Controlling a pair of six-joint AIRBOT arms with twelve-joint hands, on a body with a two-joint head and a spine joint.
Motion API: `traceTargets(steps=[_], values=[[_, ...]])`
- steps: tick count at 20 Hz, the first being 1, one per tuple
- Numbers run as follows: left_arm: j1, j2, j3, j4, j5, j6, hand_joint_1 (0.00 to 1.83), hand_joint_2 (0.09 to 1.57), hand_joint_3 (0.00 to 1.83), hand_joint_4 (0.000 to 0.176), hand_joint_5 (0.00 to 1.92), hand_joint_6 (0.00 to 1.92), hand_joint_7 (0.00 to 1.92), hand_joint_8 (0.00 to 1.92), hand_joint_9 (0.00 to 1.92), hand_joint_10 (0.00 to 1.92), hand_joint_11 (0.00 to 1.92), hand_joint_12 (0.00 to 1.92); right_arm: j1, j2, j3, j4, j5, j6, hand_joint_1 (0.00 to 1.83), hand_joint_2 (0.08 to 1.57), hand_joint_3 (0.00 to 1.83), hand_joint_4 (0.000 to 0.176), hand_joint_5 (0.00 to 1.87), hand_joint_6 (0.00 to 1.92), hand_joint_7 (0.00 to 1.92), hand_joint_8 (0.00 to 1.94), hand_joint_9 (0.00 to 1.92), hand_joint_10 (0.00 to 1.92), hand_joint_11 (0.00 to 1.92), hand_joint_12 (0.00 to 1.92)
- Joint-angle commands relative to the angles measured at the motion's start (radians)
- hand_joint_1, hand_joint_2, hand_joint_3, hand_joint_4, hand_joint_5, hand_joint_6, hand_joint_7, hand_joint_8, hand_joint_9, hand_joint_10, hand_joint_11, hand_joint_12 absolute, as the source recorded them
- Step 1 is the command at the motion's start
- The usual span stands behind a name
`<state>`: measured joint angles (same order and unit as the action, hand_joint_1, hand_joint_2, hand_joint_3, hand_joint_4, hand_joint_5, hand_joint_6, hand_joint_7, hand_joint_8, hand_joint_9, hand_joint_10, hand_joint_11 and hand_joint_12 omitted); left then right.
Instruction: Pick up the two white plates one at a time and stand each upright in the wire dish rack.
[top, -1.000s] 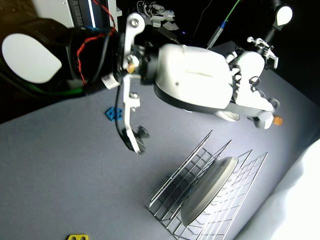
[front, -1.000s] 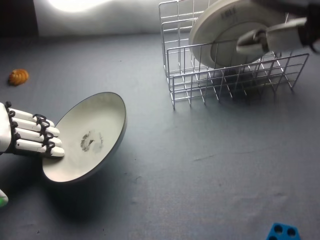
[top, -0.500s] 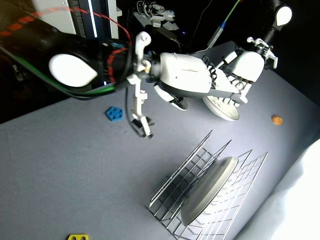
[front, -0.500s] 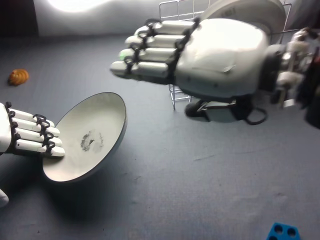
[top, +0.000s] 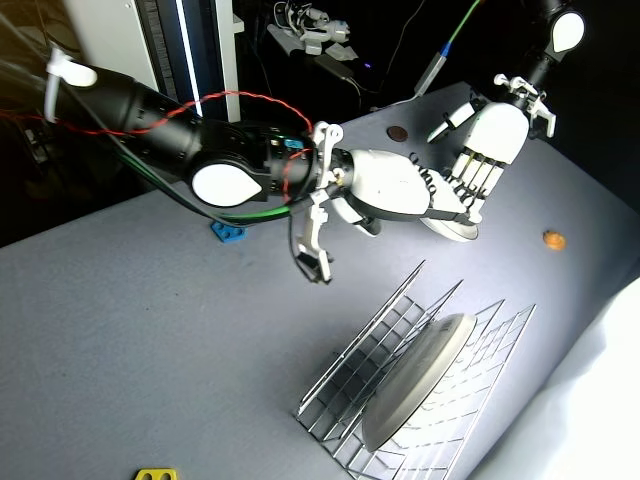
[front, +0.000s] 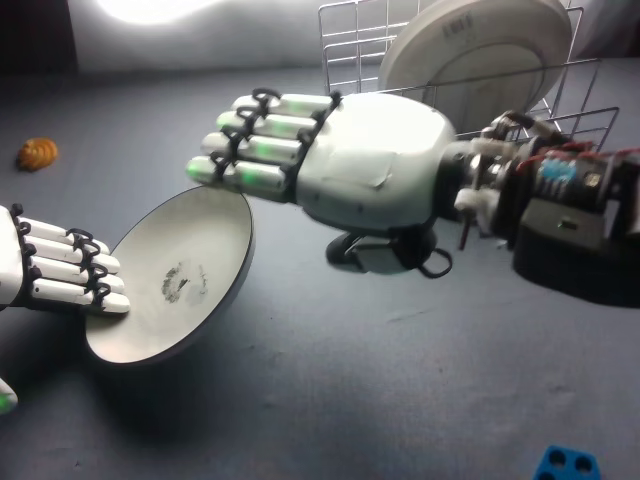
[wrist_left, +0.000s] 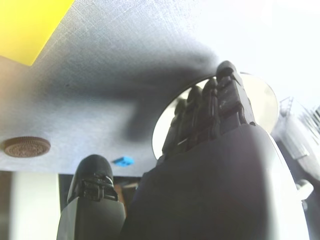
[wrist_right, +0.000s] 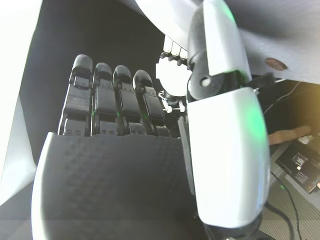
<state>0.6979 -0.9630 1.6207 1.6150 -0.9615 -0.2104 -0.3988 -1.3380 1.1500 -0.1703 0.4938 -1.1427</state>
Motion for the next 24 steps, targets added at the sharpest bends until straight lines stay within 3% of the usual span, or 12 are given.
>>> traceTargets(steps=[1,6,10,15,19,21,23,24], values=[[0.001,-0.007,0.001,-0.014,-0.037,-0.001,0.00,1.15,0.00,0.000,0.00,0.00,0.00,0.00,0.00,0.00,0.00,0.00,0.005,-0.006,0.003,0.003,0.131,-0.006,1.19,1.01,0.00,0.000,0.00,0.00,0.00,0.00,0.00,0.00,0.00,0.00],[0.001,-0.007,0.001,-0.014,-0.037,-0.001,0.00,1.14,0.00,0.000,0.00,0.00,0.00,0.00,0.00,0.00,0.00,0.00,-0.003,-0.079,0.017,0.006,0.131,-0.041,1.13,0.98,0.00,0.000,0.00,0.00,0.00,0.00,0.00,0.00,0.00,0.00],[0.001,-0.008,0.001,-0.014,-0.037,-0.001,0.00,1.15,0.00,0.000,0.00,0.00,0.00,0.00,0.00,0.00,0.00,0.00,-0.009,-0.148,0.065,0.006,0.136,-0.051,1.22,0.94,0.00,0.000,0.00,0.00,0.00,0.00,0.00,0.00,0.00,0.00],[0.001,-0.008,0.001,-0.014,-0.037,-0.001,0.00,1.14,0.00,0.000,0.00,0.00,0.00,0.00,0.00,0.00,0.00,0.00,-0.016,-0.213,0.115,0.009,0.152,-0.054,1.17,0.95,0.00,0.000,0.02,0.01,0.00,0.00,0.00,0.00,0.00,0.00],[0.001,-0.010,0.001,-0.014,-0.037,-0.001,0.00,1.14,0.00,0.000,0.00,0.00,0.00,0.00,0.00,0.00,0.00,0.00,-0.029,-0.249,0.163,0.009,0.157,-0.058,1.02,0.98,0.00,0.000,0.02,0.00,0.02,0.01,0.01,0.00,0.02,0.01],[0.001,-0.011,0.001,-0.013,-0.037,-0.001,0.00,1.14,0.00,0.000,0.00,0.00,0.00,0.00,0.00,0.00,0.00,0.00,-0.036,-0.263,0.181,0.009,0.161,-0.058,1.09,1.02,0.02,0.000,0.03,0.01,0.06,0.02,0.03,0.01,0.02,0.01],[0.001,-0.012,0.001,-0.012,-0.037,-0.001,0.00,1.14,0.00,0.000,0.00,0.00,0.00,0.00,0.00,0.00,0.00,0.00,-0.039,-0.278,0.199,0.009,0.184,-0.058,1.09,1.03,0.00,0.000,0.04,0.00,0.08,0.02,0.05,0.00,0.00,0.12],[0.001,-0.013,0.002,-0.012,-0.037,-0.001,0.00,1.14,0.00,0.000,0.00,0.00,0.00,0.00,0.00,0.00,0.00,0.00,-0.039,-0.284,0.207,0.009,0.192,-0.058,1.09,1.02,0.00,0.000,0.09,0.01,0.15,0.01,0.12,0.01,0.00,0.32]])
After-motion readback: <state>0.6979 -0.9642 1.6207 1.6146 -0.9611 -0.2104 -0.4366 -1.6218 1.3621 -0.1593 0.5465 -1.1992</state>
